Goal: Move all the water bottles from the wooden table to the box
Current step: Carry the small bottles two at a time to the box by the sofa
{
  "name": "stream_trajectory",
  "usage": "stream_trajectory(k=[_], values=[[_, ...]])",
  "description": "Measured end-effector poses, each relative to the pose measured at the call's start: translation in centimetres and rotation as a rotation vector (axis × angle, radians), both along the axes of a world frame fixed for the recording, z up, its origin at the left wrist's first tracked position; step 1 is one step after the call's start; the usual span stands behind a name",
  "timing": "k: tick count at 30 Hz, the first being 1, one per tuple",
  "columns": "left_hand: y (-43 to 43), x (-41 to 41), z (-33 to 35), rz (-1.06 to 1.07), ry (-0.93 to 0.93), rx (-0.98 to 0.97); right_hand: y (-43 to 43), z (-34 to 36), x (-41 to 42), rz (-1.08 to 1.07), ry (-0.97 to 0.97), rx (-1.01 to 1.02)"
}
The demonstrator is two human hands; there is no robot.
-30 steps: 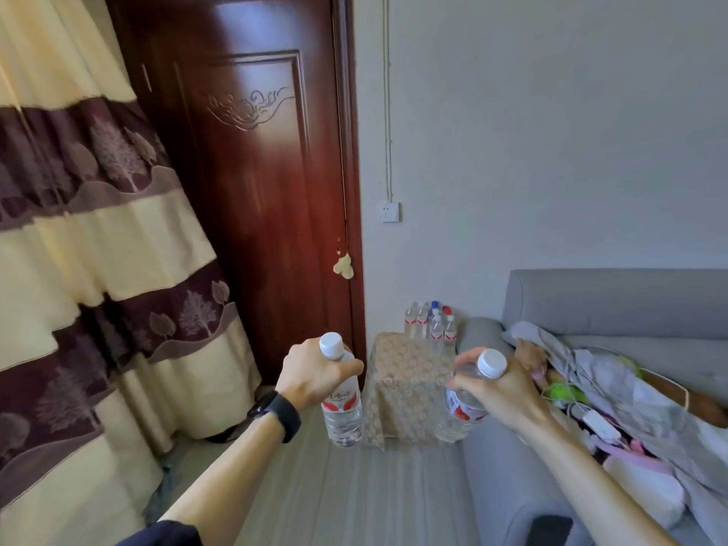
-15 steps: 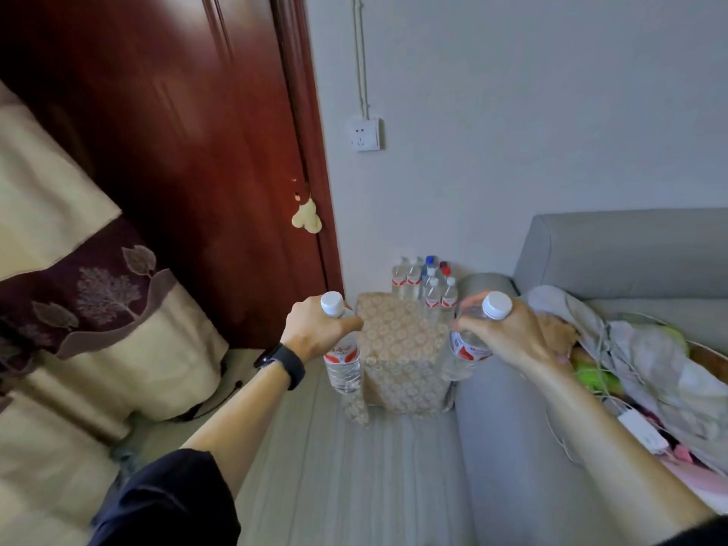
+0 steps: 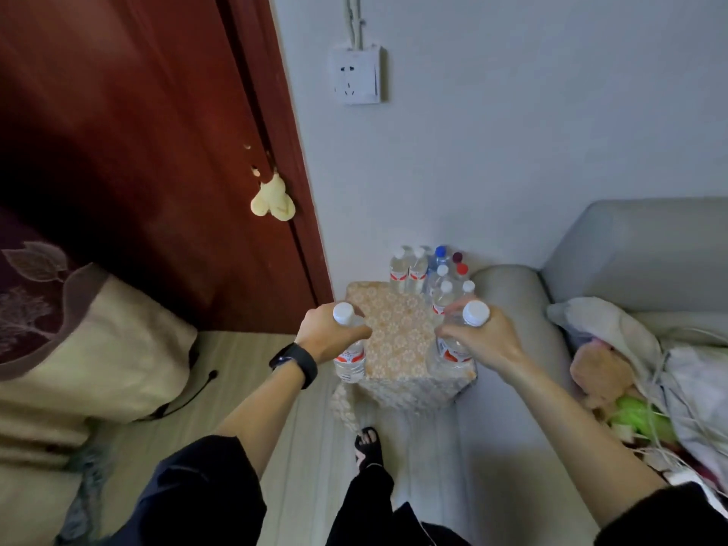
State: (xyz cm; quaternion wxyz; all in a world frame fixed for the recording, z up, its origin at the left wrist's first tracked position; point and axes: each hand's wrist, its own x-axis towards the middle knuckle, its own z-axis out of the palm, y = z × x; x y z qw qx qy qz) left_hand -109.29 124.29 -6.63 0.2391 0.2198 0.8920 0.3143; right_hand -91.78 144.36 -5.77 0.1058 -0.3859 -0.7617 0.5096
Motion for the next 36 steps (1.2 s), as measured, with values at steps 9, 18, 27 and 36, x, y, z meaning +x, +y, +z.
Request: stream_trajectory(k=[9, 18, 27, 36], values=[[7.5, -9.0, -8.8, -0.107, -0.219, -0.067, 4.0, -8.7, -7.0, -0.102, -0.143, -0.066], [11.1, -9.5, -18.1, 0.033, -0.351, -0.146, 6.8, -19.6, -11.1, -0.056, -0.194, -0.235], [13.3, -8.0, -27.4, 0.236, -0.482, -0.077, 9.6, -31.0, -12.7, 0.078, -0.394, -0.304], [14.3, -7.4, -31.2, 0.207, -0.358, -0.043, 10.0, -34.1, -12.2, 0.097, -0.334, -0.19]])
